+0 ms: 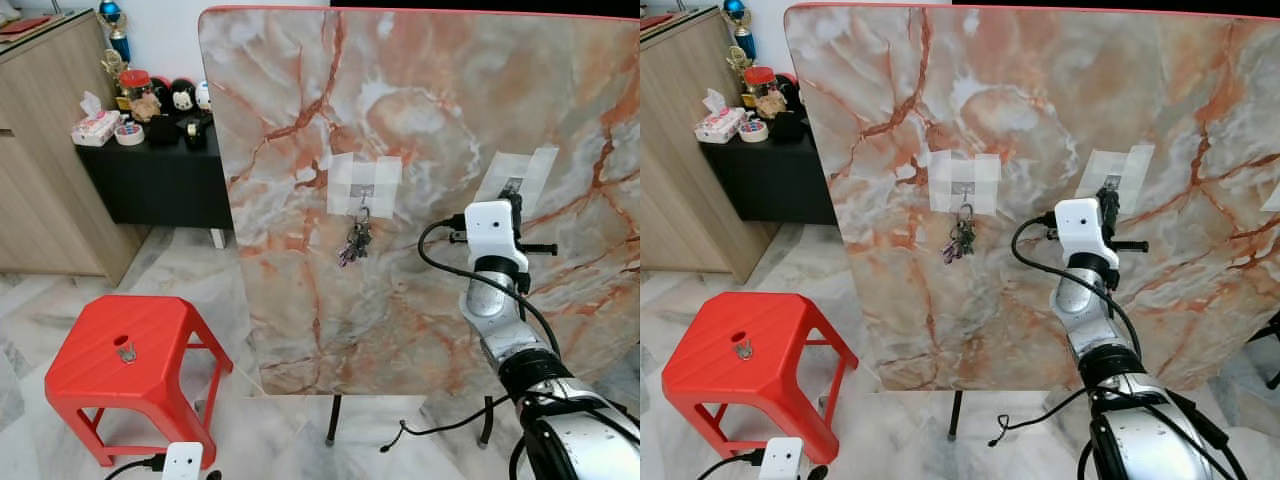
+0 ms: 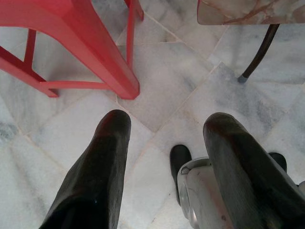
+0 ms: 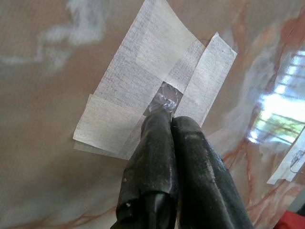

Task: Hang keys on a hook

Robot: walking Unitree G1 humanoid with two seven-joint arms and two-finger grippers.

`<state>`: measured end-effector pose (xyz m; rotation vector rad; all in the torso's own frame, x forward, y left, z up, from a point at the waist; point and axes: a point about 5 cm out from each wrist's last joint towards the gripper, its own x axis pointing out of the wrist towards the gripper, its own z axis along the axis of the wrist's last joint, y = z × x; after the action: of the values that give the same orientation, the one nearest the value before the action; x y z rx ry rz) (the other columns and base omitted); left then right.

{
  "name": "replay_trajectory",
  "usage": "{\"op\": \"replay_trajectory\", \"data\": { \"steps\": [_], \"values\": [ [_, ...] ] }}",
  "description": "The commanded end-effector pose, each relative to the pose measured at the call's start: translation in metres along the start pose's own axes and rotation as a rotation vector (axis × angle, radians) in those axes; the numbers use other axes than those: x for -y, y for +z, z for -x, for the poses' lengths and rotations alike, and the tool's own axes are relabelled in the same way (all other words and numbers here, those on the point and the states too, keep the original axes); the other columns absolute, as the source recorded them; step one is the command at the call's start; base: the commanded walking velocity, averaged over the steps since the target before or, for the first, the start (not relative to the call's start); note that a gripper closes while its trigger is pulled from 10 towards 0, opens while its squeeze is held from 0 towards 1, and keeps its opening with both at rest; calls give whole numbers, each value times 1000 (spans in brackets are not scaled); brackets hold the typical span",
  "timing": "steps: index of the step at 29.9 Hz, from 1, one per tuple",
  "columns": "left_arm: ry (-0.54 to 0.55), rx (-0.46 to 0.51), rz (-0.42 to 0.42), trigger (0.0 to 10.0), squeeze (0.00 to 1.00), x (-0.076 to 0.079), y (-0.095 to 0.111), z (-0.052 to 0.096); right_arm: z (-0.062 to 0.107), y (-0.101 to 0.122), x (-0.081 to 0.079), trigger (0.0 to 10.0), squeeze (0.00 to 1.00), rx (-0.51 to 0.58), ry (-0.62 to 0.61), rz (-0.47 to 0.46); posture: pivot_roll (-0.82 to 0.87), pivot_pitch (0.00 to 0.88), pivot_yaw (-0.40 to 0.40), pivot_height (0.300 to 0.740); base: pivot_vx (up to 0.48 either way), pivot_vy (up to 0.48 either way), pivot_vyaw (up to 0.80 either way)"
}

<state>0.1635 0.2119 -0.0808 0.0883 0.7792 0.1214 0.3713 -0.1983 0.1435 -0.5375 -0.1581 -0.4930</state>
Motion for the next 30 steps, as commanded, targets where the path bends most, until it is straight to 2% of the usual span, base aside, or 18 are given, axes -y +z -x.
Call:
{"op": "replay_trajectory", "data": {
  "steps": [1, 30],
  "values": [
    [4, -19, 11, 10000, 0, 1, -2, 0, -6, 3, 4, 10000, 0, -4, -13, 3, 44, 0, -59, 725, 0, 0, 0],
    [5, -21, 15, 10000, 0, 1, -2, 0, -7, 4, -3, 10000, 0, -25, 69, 21, 47, 0, -62, 725, 0, 0, 0]
  ]
}}
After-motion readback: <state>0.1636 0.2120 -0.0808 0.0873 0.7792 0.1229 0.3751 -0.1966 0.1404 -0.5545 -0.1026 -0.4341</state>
